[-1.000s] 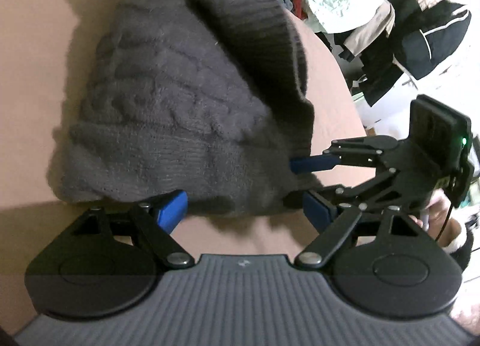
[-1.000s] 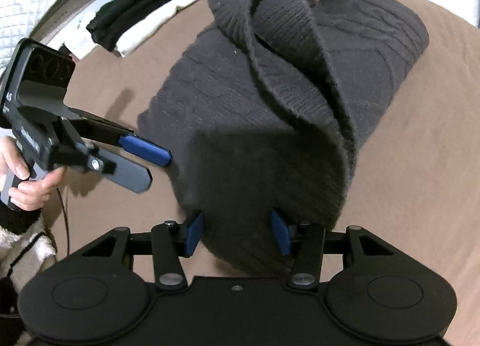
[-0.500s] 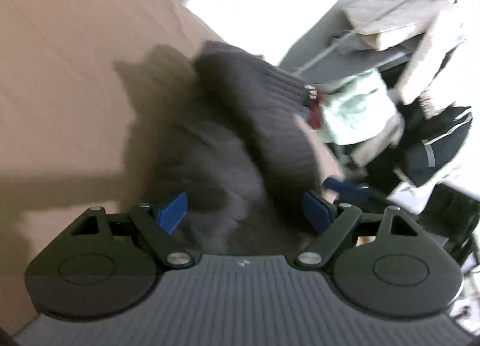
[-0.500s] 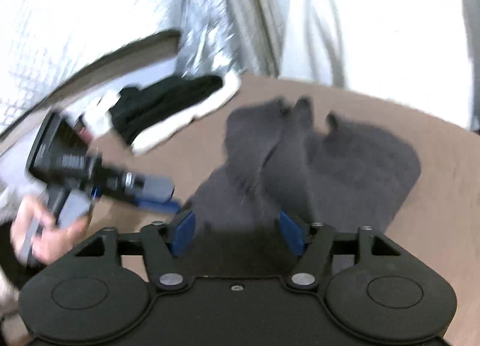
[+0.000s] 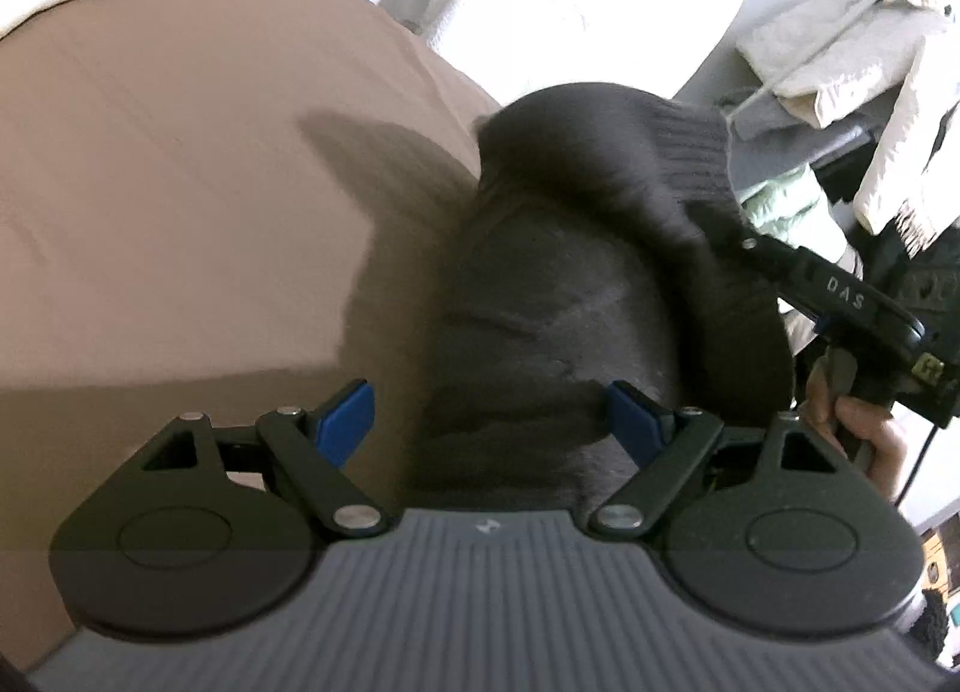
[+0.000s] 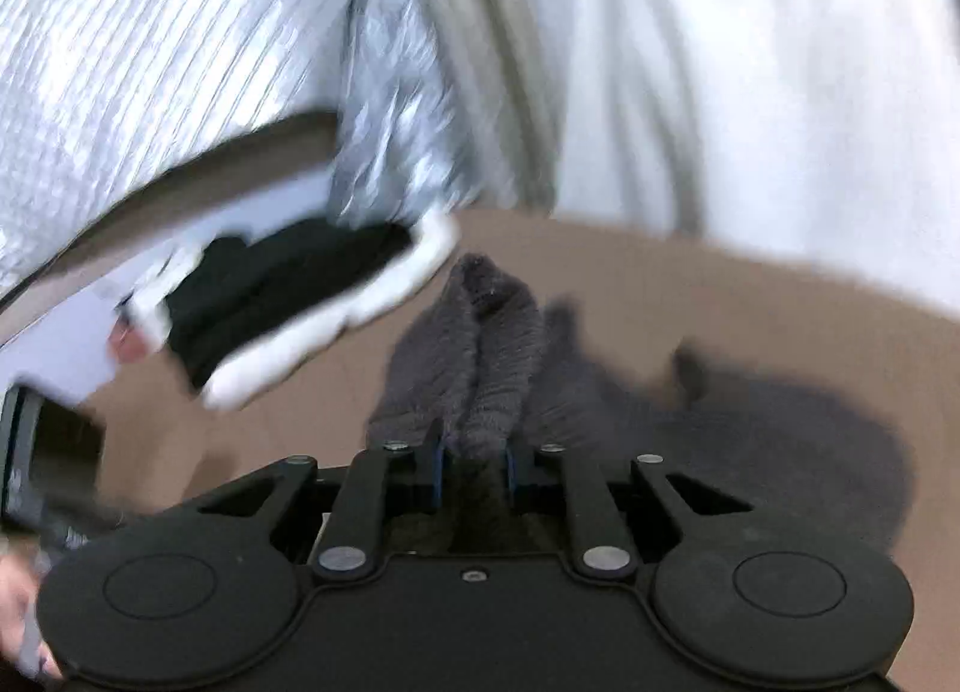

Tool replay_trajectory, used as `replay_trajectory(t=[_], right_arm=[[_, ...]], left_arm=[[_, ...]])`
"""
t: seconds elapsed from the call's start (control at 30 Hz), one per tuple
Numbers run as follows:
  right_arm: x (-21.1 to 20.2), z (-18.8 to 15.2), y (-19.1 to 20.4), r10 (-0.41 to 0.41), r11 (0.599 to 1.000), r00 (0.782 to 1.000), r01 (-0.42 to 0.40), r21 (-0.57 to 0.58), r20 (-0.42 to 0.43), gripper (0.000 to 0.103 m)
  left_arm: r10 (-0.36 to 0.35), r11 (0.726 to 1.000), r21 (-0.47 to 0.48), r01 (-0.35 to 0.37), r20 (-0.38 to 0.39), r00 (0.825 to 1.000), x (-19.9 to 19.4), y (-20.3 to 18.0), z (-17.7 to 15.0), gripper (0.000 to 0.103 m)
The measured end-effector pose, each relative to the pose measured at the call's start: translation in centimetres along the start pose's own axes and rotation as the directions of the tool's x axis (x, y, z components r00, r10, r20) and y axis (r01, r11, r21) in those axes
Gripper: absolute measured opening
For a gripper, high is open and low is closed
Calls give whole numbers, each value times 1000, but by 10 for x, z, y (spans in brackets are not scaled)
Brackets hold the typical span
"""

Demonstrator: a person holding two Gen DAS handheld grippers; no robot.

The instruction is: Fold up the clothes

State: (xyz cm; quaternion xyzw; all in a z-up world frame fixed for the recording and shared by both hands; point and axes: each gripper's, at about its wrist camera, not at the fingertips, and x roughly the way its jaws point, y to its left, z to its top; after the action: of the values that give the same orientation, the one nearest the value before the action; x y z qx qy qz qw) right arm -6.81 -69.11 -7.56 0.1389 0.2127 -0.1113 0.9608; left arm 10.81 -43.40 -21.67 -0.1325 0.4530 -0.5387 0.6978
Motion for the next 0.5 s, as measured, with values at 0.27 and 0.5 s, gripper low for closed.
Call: replay_trajectory(t=[0.27, 0.5], right_arm=[[-13, -18, -70, -366, 913, 930, 362, 187, -15, 8], [-21, -22, -86, -488, 855, 872, 467, 227, 46, 8]], left_arm=[[-3, 999, -49, 2, -21, 1000, 9, 11, 4, 84], [10, 1000, 26, -10, -17, 1000, 3, 0, 5, 84]])
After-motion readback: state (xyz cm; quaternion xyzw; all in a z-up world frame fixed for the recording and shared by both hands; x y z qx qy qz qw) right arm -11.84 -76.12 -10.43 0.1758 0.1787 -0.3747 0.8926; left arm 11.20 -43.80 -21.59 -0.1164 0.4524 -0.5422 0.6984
